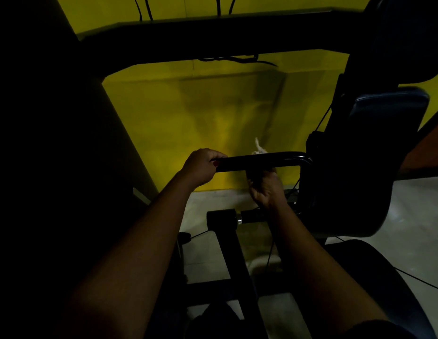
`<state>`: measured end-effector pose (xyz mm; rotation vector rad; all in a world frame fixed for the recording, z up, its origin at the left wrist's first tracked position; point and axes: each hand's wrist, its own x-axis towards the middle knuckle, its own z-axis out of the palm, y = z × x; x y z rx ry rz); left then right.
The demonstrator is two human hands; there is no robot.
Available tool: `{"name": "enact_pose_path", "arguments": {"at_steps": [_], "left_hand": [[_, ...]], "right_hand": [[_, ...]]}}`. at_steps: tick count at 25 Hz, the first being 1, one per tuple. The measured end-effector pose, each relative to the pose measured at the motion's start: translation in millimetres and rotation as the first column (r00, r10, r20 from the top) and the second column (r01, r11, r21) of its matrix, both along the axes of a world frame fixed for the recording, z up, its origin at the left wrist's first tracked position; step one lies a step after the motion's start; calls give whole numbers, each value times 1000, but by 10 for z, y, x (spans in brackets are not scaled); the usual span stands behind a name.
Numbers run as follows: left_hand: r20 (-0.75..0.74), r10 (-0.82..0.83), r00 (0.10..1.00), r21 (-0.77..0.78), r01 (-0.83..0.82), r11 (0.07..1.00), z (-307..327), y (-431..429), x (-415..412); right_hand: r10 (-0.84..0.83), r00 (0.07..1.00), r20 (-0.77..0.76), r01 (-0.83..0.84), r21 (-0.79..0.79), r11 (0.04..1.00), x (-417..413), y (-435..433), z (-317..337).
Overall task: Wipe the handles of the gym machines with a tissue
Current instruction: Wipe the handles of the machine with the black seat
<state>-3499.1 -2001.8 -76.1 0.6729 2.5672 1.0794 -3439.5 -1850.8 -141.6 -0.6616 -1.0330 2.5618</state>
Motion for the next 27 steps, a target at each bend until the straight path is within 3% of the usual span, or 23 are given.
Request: {"name": "enact_pose_path", "arguments": {"at_steps": [1, 2, 3, 4, 5, 6, 8, 9, 10, 13, 16, 17, 18, 19, 20, 21, 22, 23, 25, 27], "left_hand": [[-4, 0, 1000, -1, 0, 1000, -5, 2, -5], [-6, 2, 1000, 2, -2, 1000, -10, 5, -10], [-9, -1, 1000, 6, 1, 1000, -6, 6, -8], [-15, -7, 1000, 8, 7, 1000, 4, 7, 1], [-24, -13, 1000, 7, 13, 1000, 15, 9, 10], [-29, -16, 999, 4, 16, 1000, 17, 11, 13], [-22, -15, 1000, -6, 15, 1000, 16, 17, 21], [-17, -11, 1000, -15, 11, 1000, 19, 15, 29], [-16, -5, 1000, -21, 5, 1000, 18, 14, 33], [-19, 1, 1000, -9, -1, 1000, 3, 8, 24], [-30, 11, 1000, -13, -11, 1000, 6, 15, 37], [-36, 16, 999, -15, -16, 1000, 6, 15, 42], [-36, 21, 999, -17, -22, 1000, 8, 19, 46], [-32, 27, 999, -17, -28, 999, 13, 23, 50], [-29, 30, 999, -19, -31, 999, 16, 24, 54], [-29, 28, 999, -22, -29, 999, 11, 23, 57], [-28, 24, 999, -27, -25, 999, 3, 27, 54], [-27, 22, 999, -31, -23, 999, 0, 30, 48], [-25, 34, 999, -34, -35, 999, -2, 28, 41], [-27, 58, 998, -36, -59, 998, -3, 28, 27]], "right_hand": [[118, 992, -36, -122, -157, 980, -2, -19, 4], [83, 994, 66, -76, -104, 992, 11, -24, 11], [43, 981, 189, -61, 91, 994, -3, -49, 128], [13, 934, 357, -58, 114, 992, -28, -92, 207], [-12, 902, 432, -139, 315, 939, 8, -87, 235], [80, 891, 446, -233, 298, 926, 97, -108, 284], [107, 967, 233, -146, 157, 977, 68, -163, 219], [65, 986, 156, -67, 6, 998, 43, -209, 181], [39, 988, 146, -25, -93, 995, 64, -224, 201], [-12, 930, 366, -35, 122, 992, 257, -327, 197], [-208, 967, 149, 199, 76, 977, 380, -595, 257], [-293, 952, 93, 276, 161, 947, 403, -665, 271], [-384, 921, 66, 337, 359, 870, 439, -669, 307], [-501, 865, 20, 386, 611, 691, 446, -587, 331], [-588, 805, -72, 387, 817, 428, 457, -432, 366], [-604, 778, -175, 328, 932, 152, 426, -245, 385], [-558, 800, -221, 231, 971, -54, 381, -61, 414], [-497, 853, -162, 88, 982, -170, 317, 77, 451], [-391, 909, 142, -260, 928, -268, 153, 64, 478], [-194, 947, 256, -311, 884, -350, 53, -41, 524]]}}
